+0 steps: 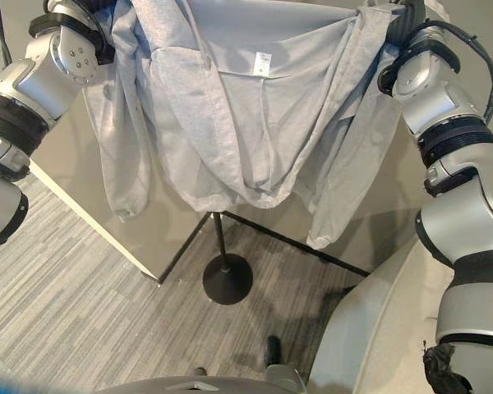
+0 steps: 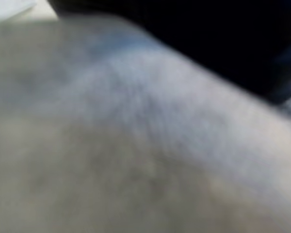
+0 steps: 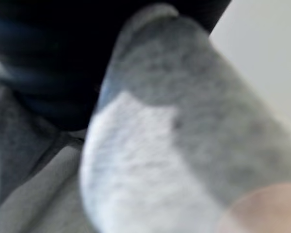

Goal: Hang the clothes on the sofa on the clothes rack.

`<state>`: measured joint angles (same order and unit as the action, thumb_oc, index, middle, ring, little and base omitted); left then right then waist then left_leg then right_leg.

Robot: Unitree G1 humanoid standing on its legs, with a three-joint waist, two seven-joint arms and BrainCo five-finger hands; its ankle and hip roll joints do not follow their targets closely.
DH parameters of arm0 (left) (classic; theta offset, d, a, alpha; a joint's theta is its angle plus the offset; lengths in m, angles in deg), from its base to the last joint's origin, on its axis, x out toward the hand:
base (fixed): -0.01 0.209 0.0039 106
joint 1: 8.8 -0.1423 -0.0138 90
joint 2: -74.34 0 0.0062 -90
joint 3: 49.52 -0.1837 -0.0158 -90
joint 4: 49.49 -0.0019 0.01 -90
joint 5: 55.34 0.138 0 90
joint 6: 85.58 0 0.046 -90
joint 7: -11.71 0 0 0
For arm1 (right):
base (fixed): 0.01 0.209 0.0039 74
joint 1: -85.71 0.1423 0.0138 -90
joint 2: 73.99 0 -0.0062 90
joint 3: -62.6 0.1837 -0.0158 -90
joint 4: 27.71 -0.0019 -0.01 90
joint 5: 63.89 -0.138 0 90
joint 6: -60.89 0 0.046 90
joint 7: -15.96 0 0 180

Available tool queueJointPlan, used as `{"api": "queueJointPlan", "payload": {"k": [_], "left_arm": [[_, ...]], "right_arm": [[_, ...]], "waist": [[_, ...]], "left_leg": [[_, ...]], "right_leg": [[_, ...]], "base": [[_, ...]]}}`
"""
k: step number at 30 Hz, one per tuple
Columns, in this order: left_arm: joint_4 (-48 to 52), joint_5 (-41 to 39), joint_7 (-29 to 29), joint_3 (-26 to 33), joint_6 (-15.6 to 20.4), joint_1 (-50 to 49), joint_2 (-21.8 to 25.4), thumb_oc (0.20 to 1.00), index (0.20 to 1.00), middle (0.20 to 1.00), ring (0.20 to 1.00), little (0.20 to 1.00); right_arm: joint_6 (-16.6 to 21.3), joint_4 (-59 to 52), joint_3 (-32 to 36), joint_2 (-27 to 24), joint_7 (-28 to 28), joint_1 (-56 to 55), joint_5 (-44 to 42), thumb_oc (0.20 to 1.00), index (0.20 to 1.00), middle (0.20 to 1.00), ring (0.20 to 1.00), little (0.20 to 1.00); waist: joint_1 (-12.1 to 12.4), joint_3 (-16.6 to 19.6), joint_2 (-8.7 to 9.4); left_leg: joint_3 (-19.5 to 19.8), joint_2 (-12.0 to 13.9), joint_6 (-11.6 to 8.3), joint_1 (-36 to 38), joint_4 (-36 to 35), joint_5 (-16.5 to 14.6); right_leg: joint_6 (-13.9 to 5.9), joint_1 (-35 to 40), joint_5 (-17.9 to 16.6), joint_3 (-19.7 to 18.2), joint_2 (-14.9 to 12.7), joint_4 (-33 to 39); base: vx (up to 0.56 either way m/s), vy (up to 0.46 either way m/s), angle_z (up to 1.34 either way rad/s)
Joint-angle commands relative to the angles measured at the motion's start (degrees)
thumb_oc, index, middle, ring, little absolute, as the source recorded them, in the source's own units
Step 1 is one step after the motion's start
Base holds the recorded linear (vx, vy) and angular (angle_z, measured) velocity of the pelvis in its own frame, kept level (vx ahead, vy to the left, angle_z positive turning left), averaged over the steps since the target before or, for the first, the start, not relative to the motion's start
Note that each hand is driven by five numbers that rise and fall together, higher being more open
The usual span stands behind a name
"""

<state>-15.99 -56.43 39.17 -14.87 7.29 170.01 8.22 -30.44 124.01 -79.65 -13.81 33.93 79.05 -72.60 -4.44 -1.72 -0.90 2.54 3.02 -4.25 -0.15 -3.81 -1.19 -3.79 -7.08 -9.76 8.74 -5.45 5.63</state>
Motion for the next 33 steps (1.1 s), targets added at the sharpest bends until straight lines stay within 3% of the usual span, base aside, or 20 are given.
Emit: {"api": "queueJointPlan", "payload": {"k": [1,6,16,33], "left_arm": [[-7.32,1.67,-0.42,-1.81,-0.11,7.29,0.53,0.200,0.200,0.200,0.200,0.200],[-9.84,3.90,-1.35,-4.34,0.33,8.50,-1.49,0.200,0.200,0.200,0.200,0.200],[-9.39,4.38,-1.68,-2.28,0.17,5.48,-0.89,0.200,0.200,0.200,0.200,0.200],[-0.07,1.07,1.65,6.73,-0.25,-1.26,10.05,0.200,0.200,0.200,0.200,0.200]], "right_arm": [[0.35,7.02,-3.07,-0.79,-0.54,9.64,4.80,0.200,0.200,0.200,0.200,0.200],[0.31,9.55,-5.22,3.06,-1.55,9.71,9.52,0.200,0.200,0.200,0.200,0.200],[1.09,7.21,-5.76,3.89,-2.75,6.93,10.95,0.200,0.200,0.200,0.200,0.200],[3.86,-10.66,7.40,-5.53,6.22,4.21,0.30,0.200,0.200,0.200,0.200,0.200]], "waist": [[2.02,-2.17,-0.90],[1.92,-3.22,-1.23],[2.08,-3.88,-0.80],[2.79,-3.12,0.59]], "left_leg": [[0.92,1.59,-3.89,-2.10,-1.19,2.14],[0.94,1.53,-3.90,-4.14,-1.19,3.01],[1.24,1.31,-3.60,-5.36,-1.19,3.42],[0.92,1.42,-3.41,-3.17,-1.19,1.88]], "right_leg": [[-9.75,3.55,7.70,0.26,-2.44,-0.63],[-9.91,1.44,6.90,0.20,-2.52,-0.63],[-9.71,0.61,6.73,0.23,-2.50,-0.63],[-9.96,3.13,7.75,0.95,-2.75,-0.63]], "base": [[-0.07,-0.001,0.04],[-0.05,0.011,0.05],[0.00,0.002,0.01],[0.02,0.005,-0.01]]}}
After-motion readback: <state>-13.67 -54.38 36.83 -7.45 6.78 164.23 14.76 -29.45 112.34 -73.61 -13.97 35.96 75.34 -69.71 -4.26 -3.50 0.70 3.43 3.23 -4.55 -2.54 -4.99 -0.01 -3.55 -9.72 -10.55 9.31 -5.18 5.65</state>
